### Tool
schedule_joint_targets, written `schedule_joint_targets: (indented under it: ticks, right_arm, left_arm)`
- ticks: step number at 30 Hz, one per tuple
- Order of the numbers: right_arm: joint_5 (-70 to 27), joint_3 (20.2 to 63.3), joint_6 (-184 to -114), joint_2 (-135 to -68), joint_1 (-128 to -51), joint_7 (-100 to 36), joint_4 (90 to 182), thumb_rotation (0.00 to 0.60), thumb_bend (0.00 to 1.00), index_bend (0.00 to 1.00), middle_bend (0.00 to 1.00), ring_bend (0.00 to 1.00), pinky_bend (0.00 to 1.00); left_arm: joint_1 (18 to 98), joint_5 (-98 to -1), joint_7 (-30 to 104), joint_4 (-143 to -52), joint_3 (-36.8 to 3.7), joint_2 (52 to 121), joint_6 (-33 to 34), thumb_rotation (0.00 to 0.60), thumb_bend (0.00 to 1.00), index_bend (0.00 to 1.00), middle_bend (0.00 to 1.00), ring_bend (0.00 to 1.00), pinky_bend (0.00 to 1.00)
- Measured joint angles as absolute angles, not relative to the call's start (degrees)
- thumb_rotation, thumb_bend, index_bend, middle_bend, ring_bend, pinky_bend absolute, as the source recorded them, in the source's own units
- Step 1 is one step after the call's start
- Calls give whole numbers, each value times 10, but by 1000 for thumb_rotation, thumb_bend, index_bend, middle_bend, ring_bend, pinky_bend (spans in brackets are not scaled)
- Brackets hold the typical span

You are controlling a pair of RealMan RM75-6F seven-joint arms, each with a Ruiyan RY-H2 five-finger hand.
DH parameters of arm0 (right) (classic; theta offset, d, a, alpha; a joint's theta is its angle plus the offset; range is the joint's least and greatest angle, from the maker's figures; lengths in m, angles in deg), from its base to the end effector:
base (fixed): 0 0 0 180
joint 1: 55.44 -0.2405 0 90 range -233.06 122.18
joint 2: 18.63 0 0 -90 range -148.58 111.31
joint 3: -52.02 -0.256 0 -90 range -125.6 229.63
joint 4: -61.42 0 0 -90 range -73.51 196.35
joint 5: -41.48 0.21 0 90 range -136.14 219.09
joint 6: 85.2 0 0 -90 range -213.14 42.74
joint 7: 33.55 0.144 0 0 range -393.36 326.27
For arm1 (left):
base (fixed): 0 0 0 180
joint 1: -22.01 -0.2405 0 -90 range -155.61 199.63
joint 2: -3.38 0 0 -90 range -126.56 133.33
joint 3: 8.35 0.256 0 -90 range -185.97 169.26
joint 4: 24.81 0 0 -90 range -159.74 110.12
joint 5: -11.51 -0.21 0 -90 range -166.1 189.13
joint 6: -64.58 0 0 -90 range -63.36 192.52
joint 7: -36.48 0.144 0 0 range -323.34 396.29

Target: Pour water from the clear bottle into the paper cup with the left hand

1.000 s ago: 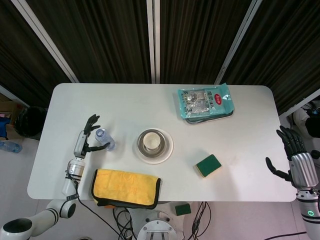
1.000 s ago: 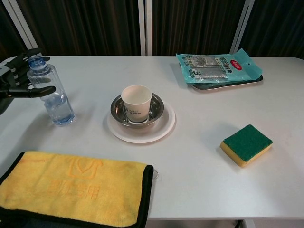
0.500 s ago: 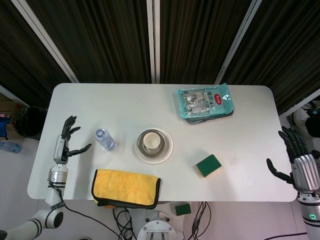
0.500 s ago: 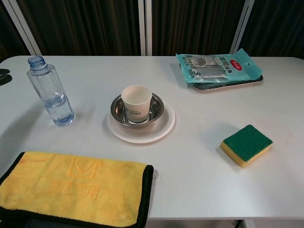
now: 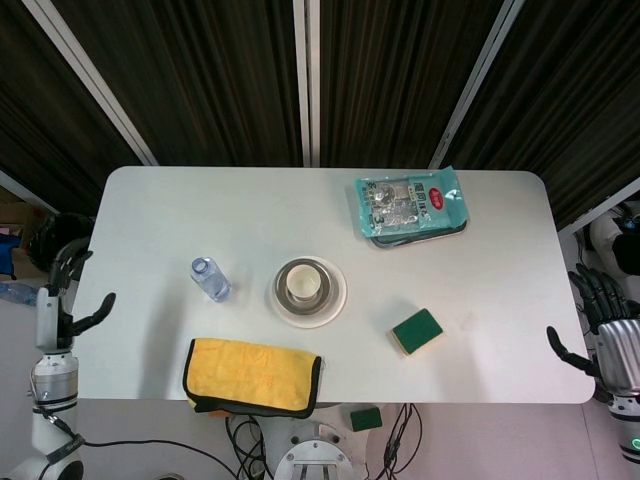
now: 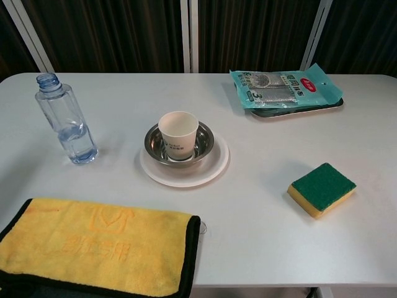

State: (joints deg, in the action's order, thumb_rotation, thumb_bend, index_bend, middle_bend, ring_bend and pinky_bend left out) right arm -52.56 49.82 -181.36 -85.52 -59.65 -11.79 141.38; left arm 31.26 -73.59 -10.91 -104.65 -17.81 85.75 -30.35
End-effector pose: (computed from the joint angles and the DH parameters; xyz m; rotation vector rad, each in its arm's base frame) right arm -0.3193 -0.1740 0.1778 1.3545 -0.8891 1.2521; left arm -0.2904 0.2222 0.1159 -0.8665 -1.3021 -1.8447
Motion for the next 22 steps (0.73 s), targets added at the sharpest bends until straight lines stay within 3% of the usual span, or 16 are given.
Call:
schedule_joint_targets:
  ticks: [2, 6, 10, 13, 19, 22]
  right_arm:
    - [-522, 499, -1808, -851, -595, -124, 1416, 600, 351, 0, 0, 0, 0]
    - [-518, 503, -1795, -849, -595, -157, 1412, 600, 347, 0, 0, 0, 0]
    - [-514, 506, -1785, -854, -593, -213, 1400, 600, 341, 0, 0, 0, 0]
    - [-509, 508, -1778, -864, -589, -260, 1384, 600, 338, 0, 0, 0, 0]
    - [-499, 511, -1765, -882, -583, -311, 1360, 600, 338, 0, 0, 0, 0]
    - [-495, 510, -1763, -883, -581, -327, 1362, 600, 337, 0, 0, 0, 0]
  left_arm:
    - [306, -740, -26, -1067, -172, 834, -305, 424, 195, 208, 206, 94, 203]
    - [295, -749, 162, -1090, -152, 802, -299, 409, 176, 132, 116, 40, 182]
    - [281, -754, 372, -1117, -122, 771, -282, 284, 151, 100, 87, 28, 177]
    - [268, -756, 488, -1135, -99, 751, -272, 227, 140, 94, 80, 18, 169]
    - [247, -769, 568, -1142, -63, 732, -258, 64, 102, 53, 41, 1, 156]
    - [245, -773, 547, -1139, -56, 730, -247, 41, 100, 39, 31, 0, 155]
